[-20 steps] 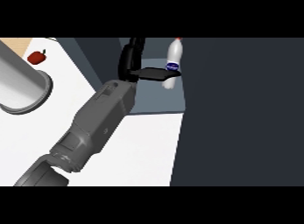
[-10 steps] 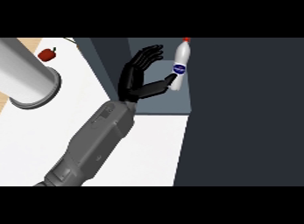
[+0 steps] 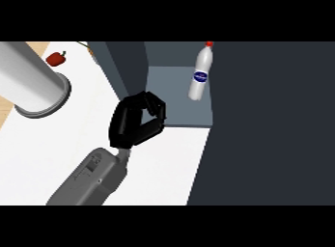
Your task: Pick up the bottled water, place it into the cabinet and close the cabinet
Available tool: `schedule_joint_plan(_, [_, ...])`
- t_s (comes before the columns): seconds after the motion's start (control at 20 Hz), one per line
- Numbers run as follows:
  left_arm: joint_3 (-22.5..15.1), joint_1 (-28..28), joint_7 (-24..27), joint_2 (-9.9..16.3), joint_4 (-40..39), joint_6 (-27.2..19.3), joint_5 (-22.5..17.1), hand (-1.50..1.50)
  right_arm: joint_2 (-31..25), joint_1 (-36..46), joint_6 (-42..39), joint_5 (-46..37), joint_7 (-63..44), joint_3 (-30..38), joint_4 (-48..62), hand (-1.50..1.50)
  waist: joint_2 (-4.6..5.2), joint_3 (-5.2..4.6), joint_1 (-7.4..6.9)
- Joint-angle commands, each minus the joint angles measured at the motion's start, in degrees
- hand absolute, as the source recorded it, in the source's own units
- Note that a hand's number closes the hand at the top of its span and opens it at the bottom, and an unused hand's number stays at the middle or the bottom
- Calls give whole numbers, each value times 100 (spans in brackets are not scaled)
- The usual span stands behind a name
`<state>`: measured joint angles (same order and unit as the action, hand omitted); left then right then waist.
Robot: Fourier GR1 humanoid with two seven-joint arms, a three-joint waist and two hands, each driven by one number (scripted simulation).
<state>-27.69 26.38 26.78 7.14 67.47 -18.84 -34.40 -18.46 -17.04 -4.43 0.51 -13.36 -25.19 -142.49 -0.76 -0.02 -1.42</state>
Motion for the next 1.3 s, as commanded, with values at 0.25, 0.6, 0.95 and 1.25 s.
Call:
schedule_joint_plan(0.25, [-274,-1894,-167,843,2238,-360,358,150,307,71,130,-352,-1172,-1512,-572,150,28,-5,68])
schedule_joint_plan(0.6, [58,-3152,-63,1485,3247,85,173,150,921,1060,421,-771,-1981,-2274,-243,150,44,-7,85])
schedule_joint_plan(0.95, [426,-3749,-22,1865,3831,338,-22,150,1817,2471,860,-1030,-2402,-2981,949,150,45,-12,-11])
schedule_joint_plan(1.25, [984,-4174,279,2179,3691,1037,-420,150,1810,3621,1615,-1659,-2088,-3021,1599,150,53,-15,-23])
